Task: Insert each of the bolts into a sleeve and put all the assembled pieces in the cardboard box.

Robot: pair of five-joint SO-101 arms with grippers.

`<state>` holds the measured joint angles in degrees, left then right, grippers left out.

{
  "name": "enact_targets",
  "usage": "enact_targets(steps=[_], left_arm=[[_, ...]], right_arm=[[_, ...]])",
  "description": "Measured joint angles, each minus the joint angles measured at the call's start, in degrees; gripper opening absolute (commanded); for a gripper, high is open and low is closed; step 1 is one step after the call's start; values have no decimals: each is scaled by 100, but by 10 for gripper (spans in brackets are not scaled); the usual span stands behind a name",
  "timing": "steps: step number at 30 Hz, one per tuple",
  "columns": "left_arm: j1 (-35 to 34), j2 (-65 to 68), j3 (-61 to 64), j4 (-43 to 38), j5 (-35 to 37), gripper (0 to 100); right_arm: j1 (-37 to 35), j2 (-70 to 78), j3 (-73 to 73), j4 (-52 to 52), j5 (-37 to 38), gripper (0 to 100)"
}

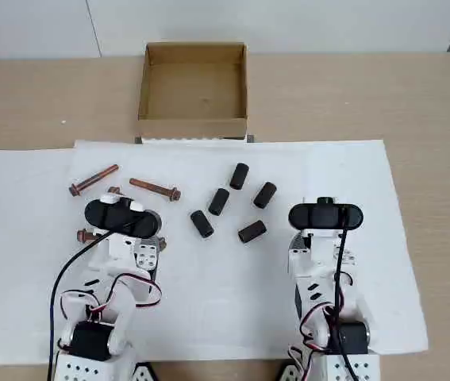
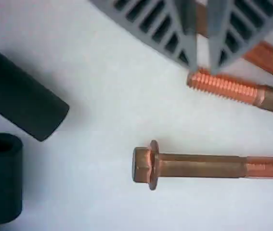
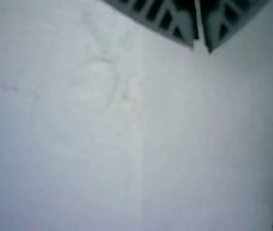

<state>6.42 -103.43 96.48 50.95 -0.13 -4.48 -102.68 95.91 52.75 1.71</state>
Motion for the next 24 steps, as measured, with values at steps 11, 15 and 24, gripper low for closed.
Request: enact_targets(steps=[11, 15, 24], left_arm=[[308, 0, 0, 0, 0, 6], [316, 0, 0, 0, 0, 6], [316, 0, 0, 0, 0, 6]], right_arm=[[0, 0, 0, 0, 0, 3], [0, 0, 0, 0, 0, 3], [0, 0, 0, 0, 0, 3]])
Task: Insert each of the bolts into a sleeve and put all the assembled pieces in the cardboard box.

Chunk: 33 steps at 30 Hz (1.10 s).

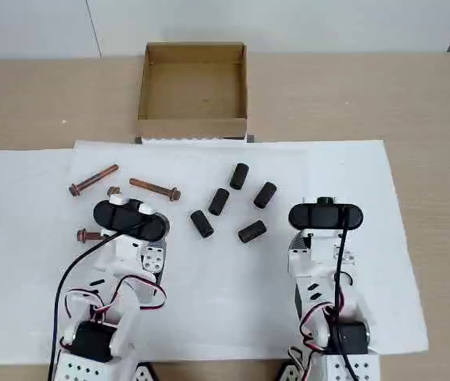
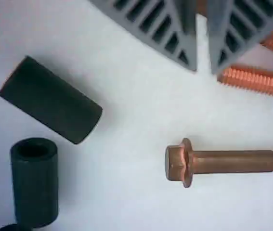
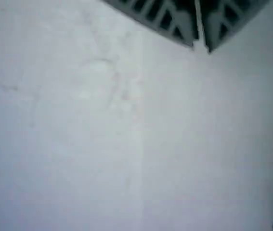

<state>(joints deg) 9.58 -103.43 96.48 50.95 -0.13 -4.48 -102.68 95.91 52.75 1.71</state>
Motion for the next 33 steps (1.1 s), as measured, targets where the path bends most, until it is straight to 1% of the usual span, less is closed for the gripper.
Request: enact_targets(steps=[7, 9, 15, 18, 33], left_arm=[[0, 0, 0, 0, 0, 8], [0, 0, 0, 105, 0, 8], [0, 0, -633, 1037, 0, 8], [0, 0, -870, 1310, 0, 8], [0, 0, -905, 1319, 0, 8]], right_arm=[[0, 0, 0, 0, 0, 3], [0, 0, 0, 0, 0, 3], [0, 0, 0, 0, 0, 3], [0, 0, 0, 0, 0, 3], [0, 0, 0, 0, 0, 3]])
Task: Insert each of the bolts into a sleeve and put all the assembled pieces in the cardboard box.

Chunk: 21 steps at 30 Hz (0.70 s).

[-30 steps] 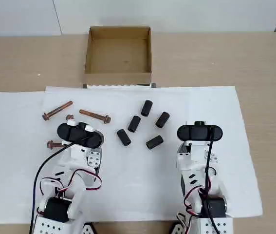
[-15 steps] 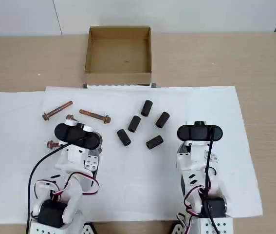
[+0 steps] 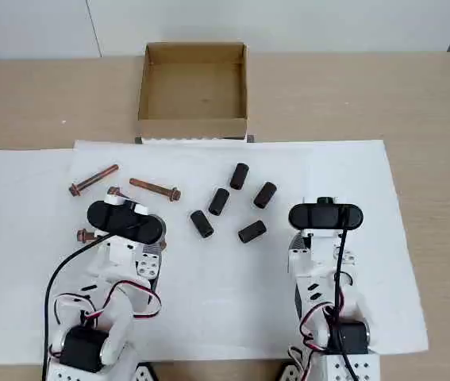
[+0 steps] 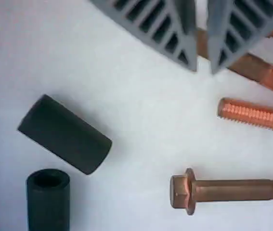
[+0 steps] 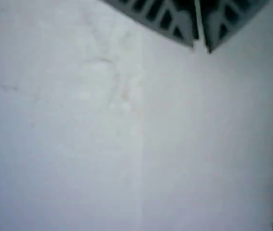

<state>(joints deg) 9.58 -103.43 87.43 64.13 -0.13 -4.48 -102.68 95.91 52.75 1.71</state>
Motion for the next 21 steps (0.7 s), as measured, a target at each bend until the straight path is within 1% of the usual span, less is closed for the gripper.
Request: enact_targets(steps=[6, 14, 21], left_arm=[[0, 0, -246, 0, 0, 8], [0, 0, -782, 501, 0, 8], [0, 44, -1248, 519, -334, 8]], right_arm=[[0, 0, 0, 0, 0, 3], [0, 0, 0, 0, 0, 3], [0, 0, 0, 0, 0, 3]])
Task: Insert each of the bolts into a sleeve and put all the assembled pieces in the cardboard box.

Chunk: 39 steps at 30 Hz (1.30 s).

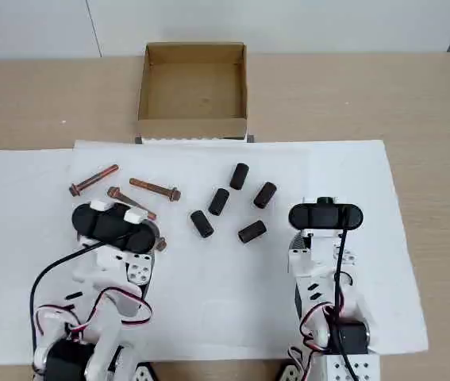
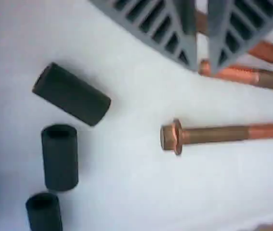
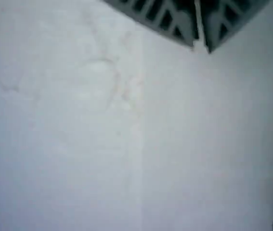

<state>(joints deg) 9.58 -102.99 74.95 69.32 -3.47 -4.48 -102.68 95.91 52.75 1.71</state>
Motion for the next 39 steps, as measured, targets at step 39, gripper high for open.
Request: enact_targets(steps=[39], left_arm=[[-290, 5697, -3332, -176, 862, 8]], right_arm=[[0, 0, 0, 0, 0, 3]])
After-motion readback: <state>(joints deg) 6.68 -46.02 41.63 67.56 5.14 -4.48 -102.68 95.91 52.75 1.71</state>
